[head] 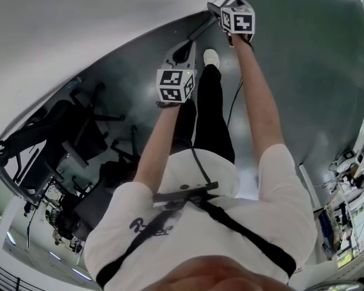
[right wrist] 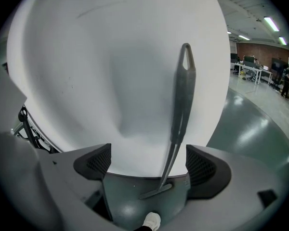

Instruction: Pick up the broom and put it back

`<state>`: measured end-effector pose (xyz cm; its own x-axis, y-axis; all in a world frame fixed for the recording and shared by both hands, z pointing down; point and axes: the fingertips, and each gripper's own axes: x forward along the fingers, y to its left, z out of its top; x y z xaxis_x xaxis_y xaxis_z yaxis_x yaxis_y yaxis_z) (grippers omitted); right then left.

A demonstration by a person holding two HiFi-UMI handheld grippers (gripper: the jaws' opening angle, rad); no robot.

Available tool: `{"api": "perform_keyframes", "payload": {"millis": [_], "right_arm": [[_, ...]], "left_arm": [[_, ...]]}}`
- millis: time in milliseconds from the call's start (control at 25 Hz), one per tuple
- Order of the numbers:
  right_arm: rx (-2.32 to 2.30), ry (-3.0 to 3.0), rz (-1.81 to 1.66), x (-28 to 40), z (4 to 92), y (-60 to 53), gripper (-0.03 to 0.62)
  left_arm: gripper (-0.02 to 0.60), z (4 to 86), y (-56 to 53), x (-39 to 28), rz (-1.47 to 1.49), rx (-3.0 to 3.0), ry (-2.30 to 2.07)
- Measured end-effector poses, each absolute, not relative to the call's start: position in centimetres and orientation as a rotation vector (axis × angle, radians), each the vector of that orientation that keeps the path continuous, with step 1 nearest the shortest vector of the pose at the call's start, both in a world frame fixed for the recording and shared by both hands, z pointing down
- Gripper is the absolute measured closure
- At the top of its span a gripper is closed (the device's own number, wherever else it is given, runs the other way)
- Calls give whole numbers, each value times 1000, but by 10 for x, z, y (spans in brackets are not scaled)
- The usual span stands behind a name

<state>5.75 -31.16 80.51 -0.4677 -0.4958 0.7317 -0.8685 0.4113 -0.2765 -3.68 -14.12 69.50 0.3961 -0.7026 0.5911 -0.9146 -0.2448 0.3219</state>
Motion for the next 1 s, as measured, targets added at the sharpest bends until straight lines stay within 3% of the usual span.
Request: {"api": "perform_keyframes", "payload": {"millis": [400,880,920,1000], "right_arm": [[1163,-2187,895,79,789,-301,123],[1234,-2287,793,98,688,-221,125],[1232,-2296,774,94,676,-214,150],[1223,-2323,728,82,650,-198,298]], "left_arm": [[569,692,-138,-32,435,2031,-1364],[569,630,-119,-59,391,2097,-1410],[568,622,-114,-64,384,2103,-1418],[569,604,-105,-76,363,2114,-1440]]}}
